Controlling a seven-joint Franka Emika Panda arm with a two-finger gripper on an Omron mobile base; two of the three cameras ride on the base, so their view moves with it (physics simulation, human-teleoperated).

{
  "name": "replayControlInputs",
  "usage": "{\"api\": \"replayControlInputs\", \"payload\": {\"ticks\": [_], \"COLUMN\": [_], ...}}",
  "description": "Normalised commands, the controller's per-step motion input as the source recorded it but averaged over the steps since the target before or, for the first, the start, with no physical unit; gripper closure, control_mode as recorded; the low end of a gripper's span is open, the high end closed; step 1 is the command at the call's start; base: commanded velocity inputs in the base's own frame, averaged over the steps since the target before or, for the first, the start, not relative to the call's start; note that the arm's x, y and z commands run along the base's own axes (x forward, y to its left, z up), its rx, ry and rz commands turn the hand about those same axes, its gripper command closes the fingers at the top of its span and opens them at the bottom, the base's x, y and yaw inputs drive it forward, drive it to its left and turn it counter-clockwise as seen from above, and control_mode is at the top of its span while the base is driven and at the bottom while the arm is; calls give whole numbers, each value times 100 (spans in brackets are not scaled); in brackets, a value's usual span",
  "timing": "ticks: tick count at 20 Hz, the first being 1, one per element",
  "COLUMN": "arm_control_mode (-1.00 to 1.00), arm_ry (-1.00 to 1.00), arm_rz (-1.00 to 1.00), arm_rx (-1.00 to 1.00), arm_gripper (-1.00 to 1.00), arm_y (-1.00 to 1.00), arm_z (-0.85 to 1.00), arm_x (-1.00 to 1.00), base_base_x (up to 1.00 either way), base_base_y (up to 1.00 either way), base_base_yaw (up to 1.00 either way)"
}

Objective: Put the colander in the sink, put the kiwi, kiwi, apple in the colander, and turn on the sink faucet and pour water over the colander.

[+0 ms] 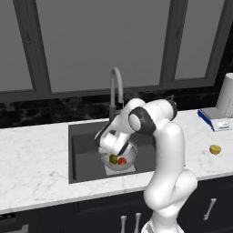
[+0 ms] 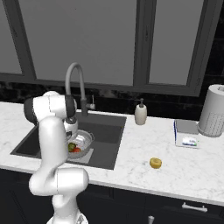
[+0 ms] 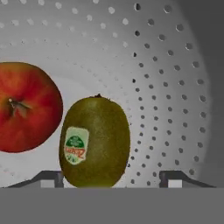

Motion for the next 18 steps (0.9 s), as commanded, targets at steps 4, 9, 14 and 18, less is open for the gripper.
{"api": "replayControlInputs", "payload": {"ticks": [4,9,14,18], "arm_control_mode": [-100,-100,-100,-100], "arm_ry": [0,-5,-11,-16], "arm_rz": [0,3,8,6], "arm_rx": [17,22,23,25], "arm_gripper": [-100,-100,-100,-100], "arm_y": [-41,-51,-62,-80], "arm_z": [23,74,78,60], "arm_x": [0,-23,-62,-71], "base_base_x": [0,0,0,0], "base_base_y": [0,0,0,0], "base_base_yaw": [0,0,0,0]}}
